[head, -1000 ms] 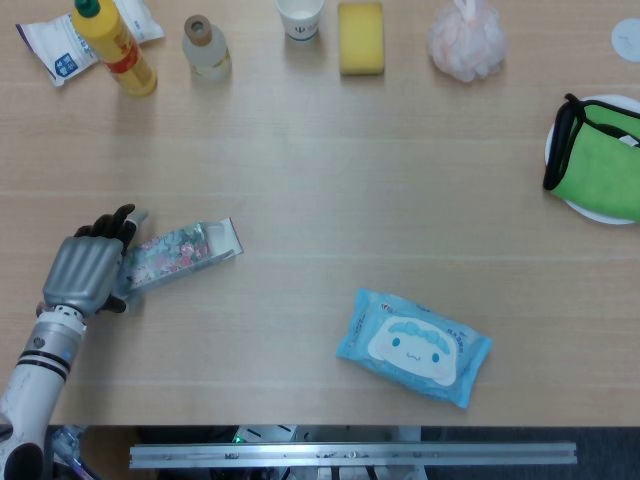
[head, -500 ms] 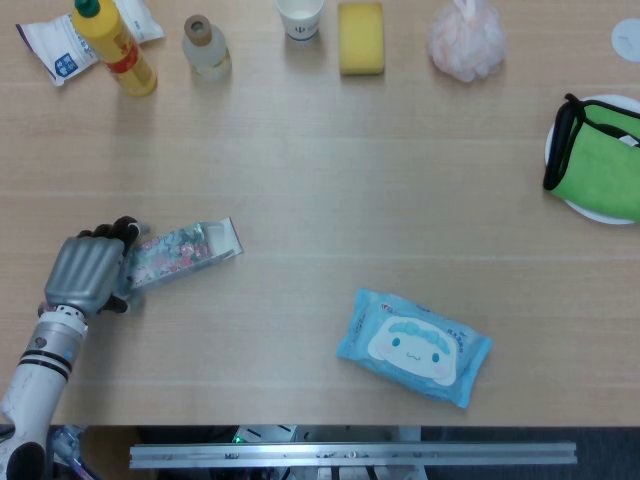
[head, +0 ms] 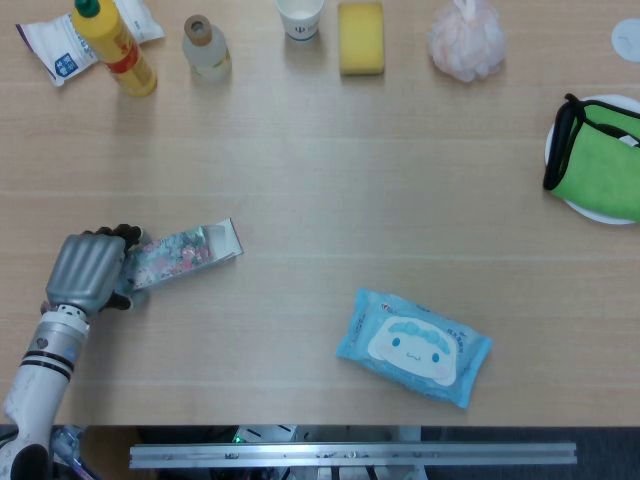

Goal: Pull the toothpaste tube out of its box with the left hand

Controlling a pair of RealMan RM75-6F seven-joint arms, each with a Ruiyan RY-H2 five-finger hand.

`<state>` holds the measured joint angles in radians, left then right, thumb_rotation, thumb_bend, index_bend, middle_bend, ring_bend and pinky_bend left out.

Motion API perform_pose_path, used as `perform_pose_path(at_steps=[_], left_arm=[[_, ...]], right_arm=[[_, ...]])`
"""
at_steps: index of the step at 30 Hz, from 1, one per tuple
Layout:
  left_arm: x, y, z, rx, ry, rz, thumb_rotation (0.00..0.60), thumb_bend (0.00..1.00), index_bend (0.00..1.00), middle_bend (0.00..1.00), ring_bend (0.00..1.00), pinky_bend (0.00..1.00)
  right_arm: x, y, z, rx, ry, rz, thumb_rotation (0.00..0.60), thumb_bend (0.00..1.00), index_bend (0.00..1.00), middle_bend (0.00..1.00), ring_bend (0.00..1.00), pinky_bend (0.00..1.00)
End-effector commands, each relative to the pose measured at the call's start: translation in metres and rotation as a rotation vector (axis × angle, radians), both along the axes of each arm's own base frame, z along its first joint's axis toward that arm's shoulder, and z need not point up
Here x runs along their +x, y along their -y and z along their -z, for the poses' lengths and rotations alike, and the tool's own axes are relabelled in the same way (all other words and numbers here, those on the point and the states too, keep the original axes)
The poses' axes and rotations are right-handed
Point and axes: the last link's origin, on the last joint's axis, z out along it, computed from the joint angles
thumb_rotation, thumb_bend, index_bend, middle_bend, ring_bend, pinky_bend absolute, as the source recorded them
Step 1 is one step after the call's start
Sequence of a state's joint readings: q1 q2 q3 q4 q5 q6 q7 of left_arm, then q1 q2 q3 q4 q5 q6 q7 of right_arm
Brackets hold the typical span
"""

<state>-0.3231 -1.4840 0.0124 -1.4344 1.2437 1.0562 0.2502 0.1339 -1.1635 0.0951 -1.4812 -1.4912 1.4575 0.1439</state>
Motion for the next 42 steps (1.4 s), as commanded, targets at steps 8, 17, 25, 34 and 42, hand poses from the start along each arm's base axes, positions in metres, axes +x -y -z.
perform_pose_path(at_steps=[8, 17, 25, 34, 42], left_arm=[[0.002, 0.0, 0.001, 0.026, 0.015, 0.019, 0.6, 0.17, 0.45, 0.46, 0.47, 0.53], [0.011, 0.004, -0.006, 0.033, 0.001, 0.077, 0.6, 0.17, 0.53, 0.54, 0.54, 0.59], [0.024, 0.005, -0.024, 0.043, -0.065, 0.164, 0.6, 0.17, 0.54, 0.56, 0.55, 0.6], [0.046, 0.0, -0.057, 0.083, -0.199, 0.285, 0.6, 0.17, 0.54, 0.56, 0.55, 0.61], [0.064, -0.009, -0.079, 0.111, -0.336, 0.376, 0.6, 0.17, 0.54, 0.57, 0.55, 0.61]], right_arm=[[-0.001, 0.0, 0.0, 0.002, 0.001, 0.005, 0.6, 0.16, 0.39, 0.35, 0.24, 0.33], [-0.002, 0.0, 0.001, 0.003, 0.004, 0.008, 0.6, 0.16, 0.39, 0.35, 0.24, 0.33], [-0.003, 0.0, 0.001, 0.003, 0.007, 0.009, 0.6, 0.16, 0.39, 0.35, 0.24, 0.33], [-0.002, 0.0, 0.002, 0.005, 0.012, 0.007, 0.6, 0.16, 0.39, 0.35, 0.24, 0.33], [-0.002, 0.0, 0.002, 0.004, 0.015, 0.005, 0.6, 0.16, 0.39, 0.35, 0.24, 0.33]])
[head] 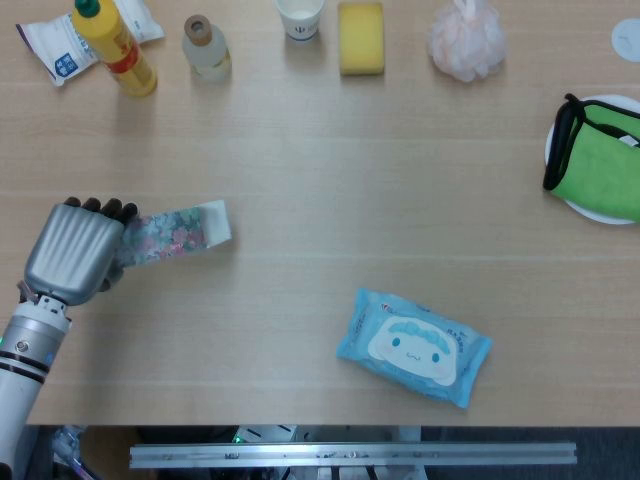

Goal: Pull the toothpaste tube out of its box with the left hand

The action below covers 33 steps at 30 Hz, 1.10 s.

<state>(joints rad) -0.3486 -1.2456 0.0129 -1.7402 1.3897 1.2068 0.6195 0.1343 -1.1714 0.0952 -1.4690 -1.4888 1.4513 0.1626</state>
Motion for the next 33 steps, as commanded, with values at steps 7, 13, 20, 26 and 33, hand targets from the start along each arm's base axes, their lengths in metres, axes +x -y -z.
perform_pose_path(at_steps=[7, 13, 20, 26, 33], left_arm=[[0.02, -0.016, -0.017, 0.061, -0.235, 0.151, 0.6, 0.17, 0.54, 0.58, 0.56, 0.61], [0.024, -0.019, -0.019, 0.107, -0.359, 0.228, 0.6, 0.17, 0.55, 0.58, 0.56, 0.62], [0.023, -0.021, -0.02, 0.127, -0.46, 0.275, 0.6, 0.17, 0.56, 0.6, 0.57, 0.62], [0.018, -0.019, -0.021, 0.083, -0.49, 0.276, 0.6, 0.17, 0.57, 0.62, 0.59, 0.63], [0.014, -0.018, -0.024, 0.07, -0.512, 0.275, 0.6, 0.17, 0.58, 0.63, 0.6, 0.64]], right_arm=[[-0.001, 0.0, 0.001, 0.001, 0.002, 0.003, 0.6, 0.16, 0.39, 0.35, 0.24, 0.33], [-0.002, 0.0, 0.002, 0.004, 0.006, 0.006, 0.6, 0.16, 0.39, 0.35, 0.24, 0.33], [-0.003, 0.0, 0.003, 0.005, 0.007, 0.006, 0.6, 0.16, 0.39, 0.35, 0.24, 0.33], [-0.003, 0.0, 0.005, 0.009, 0.009, 0.007, 0.6, 0.16, 0.39, 0.35, 0.24, 0.33], [-0.003, 0.001, 0.006, 0.011, 0.012, 0.008, 0.6, 0.16, 0.39, 0.35, 0.24, 0.33]])
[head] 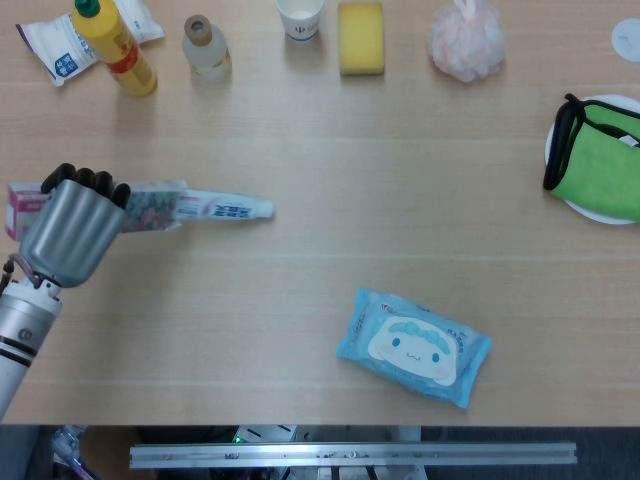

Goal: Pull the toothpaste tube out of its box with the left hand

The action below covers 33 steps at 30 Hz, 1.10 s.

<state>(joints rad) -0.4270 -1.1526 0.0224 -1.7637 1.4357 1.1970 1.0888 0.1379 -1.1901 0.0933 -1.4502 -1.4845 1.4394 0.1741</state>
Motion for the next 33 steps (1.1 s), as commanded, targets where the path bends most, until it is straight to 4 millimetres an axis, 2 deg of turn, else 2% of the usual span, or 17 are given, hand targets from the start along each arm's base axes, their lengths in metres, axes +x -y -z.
perform_pose_path(at_steps=[1, 10, 15, 16, 22, 27, 33], left_arm=[[-0.001, 0.0, -0.001, 0.004, -0.003, -0.001, 0.6, 0.17, 0.58, 0.63, 0.6, 0.64], [0.0, -0.005, -0.007, 0.045, 0.02, -0.002, 0.6, 0.17, 0.59, 0.63, 0.6, 0.65], [0.001, -0.005, -0.009, 0.027, 0.204, -0.095, 0.6, 0.17, 0.57, 0.61, 0.59, 0.64], [0.002, -0.005, -0.011, 0.012, 0.322, -0.16, 0.6, 0.17, 0.56, 0.61, 0.58, 0.64], [-0.007, -0.008, -0.021, -0.044, 0.63, -0.283, 0.6, 0.17, 0.46, 0.5, 0.51, 0.6], [-0.019, -0.007, -0.023, -0.061, 0.685, -0.31, 0.6, 0.17, 0.37, 0.34, 0.39, 0.46], [-0.028, -0.006, -0.018, -0.073, 0.735, -0.337, 0.6, 0.17, 0.29, 0.22, 0.27, 0.35]], right_arm=[[0.0, 0.0, 0.0, 0.001, 0.001, 0.0, 0.6, 0.16, 0.39, 0.35, 0.24, 0.33], [0.0, 0.0, 0.001, 0.003, 0.002, 0.001, 0.6, 0.16, 0.39, 0.35, 0.24, 0.33], [-0.001, 0.0, 0.002, 0.006, 0.005, 0.005, 0.6, 0.16, 0.39, 0.35, 0.24, 0.33], [-0.002, -0.001, 0.002, 0.005, 0.005, 0.007, 0.6, 0.16, 0.39, 0.35, 0.24, 0.33], [-0.001, -0.001, 0.002, 0.005, 0.005, 0.008, 0.6, 0.16, 0.39, 0.35, 0.24, 0.33], [0.001, 0.0, 0.003, 0.006, 0.002, 0.003, 0.6, 0.16, 0.39, 0.35, 0.24, 0.33], [0.003, 0.001, 0.004, 0.01, 0.0, 0.002, 0.6, 0.16, 0.39, 0.35, 0.24, 0.33]])
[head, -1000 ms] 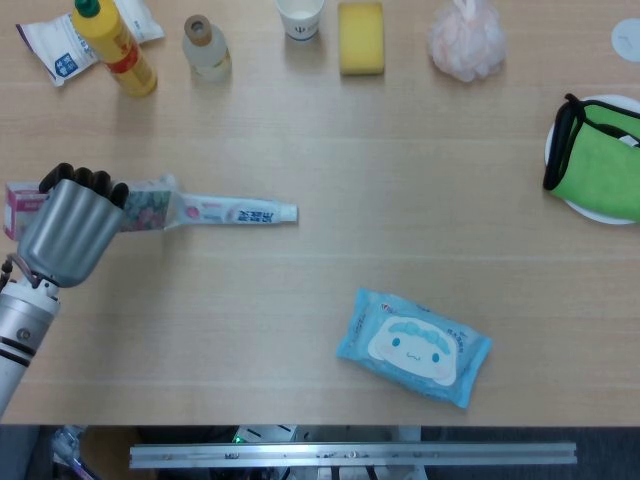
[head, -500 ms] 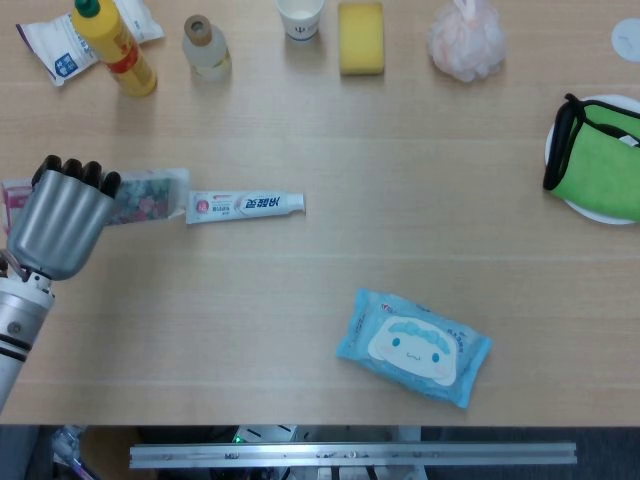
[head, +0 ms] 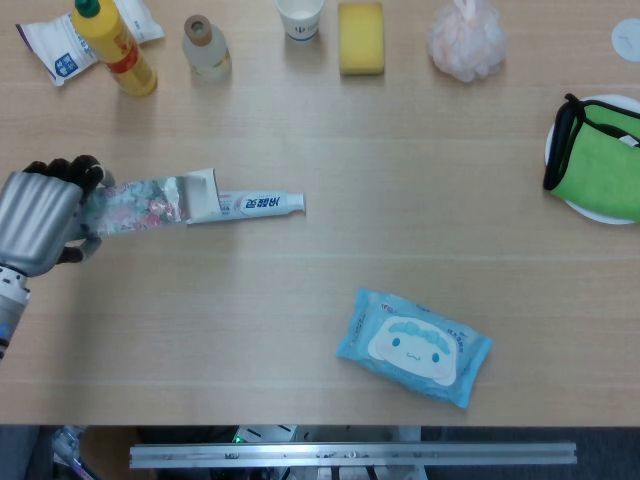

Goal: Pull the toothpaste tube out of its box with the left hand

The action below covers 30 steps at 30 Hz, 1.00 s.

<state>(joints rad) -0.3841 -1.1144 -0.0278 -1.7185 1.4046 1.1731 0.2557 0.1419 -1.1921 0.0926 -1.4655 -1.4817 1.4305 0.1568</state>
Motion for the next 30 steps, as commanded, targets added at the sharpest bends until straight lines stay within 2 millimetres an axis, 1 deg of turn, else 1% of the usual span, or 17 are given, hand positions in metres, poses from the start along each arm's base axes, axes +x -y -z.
perform_pose_path(at_steps=[1, 8, 13, 17, 22, 26, 30], left_arm=[[-0.006, 0.001, 0.003, -0.01, 0.025, -0.015, 0.6, 0.17, 0.28, 0.2, 0.25, 0.34], [-0.012, 0.002, 0.011, -0.027, 0.071, -0.039, 0.6, 0.17, 0.21, 0.13, 0.19, 0.29], [-0.014, 0.002, 0.012, -0.012, 0.136, -0.04, 0.6, 0.17, 0.21, 0.12, 0.18, 0.29], [-0.013, 0.006, 0.007, 0.05, 0.215, -0.02, 0.6, 0.17, 0.23, 0.13, 0.19, 0.29], [-0.011, 0.018, -0.003, 0.124, 0.283, 0.009, 0.6, 0.17, 0.26, 0.17, 0.21, 0.3], [-0.01, 0.03, -0.01, 0.161, 0.312, 0.016, 0.6, 0.17, 0.27, 0.18, 0.21, 0.31], [-0.013, 0.038, -0.017, 0.212, 0.347, 0.014, 0.6, 0.17, 0.28, 0.2, 0.22, 0.32]], right_arm=[[0.0, 0.0, 0.0, 0.0, 0.0, 0.001, 0.6, 0.16, 0.39, 0.35, 0.24, 0.33], [0.0, -0.001, -0.001, -0.001, 0.004, 0.004, 0.6, 0.16, 0.39, 0.35, 0.24, 0.33], [0.0, -0.002, -0.002, -0.006, 0.01, 0.002, 0.6, 0.16, 0.39, 0.35, 0.24, 0.33], [0.002, -0.003, -0.003, -0.015, 0.017, -0.01, 0.6, 0.16, 0.39, 0.35, 0.24, 0.33], [0.008, -0.009, -0.009, -0.049, 0.02, -0.048, 0.6, 0.16, 0.39, 0.35, 0.24, 0.33], [0.014, -0.018, -0.014, -0.075, 0.012, -0.081, 0.6, 0.16, 0.39, 0.35, 0.24, 0.33], [0.019, -0.03, -0.019, -0.103, -0.001, -0.102, 0.6, 0.16, 0.39, 0.35, 0.24, 0.33]])
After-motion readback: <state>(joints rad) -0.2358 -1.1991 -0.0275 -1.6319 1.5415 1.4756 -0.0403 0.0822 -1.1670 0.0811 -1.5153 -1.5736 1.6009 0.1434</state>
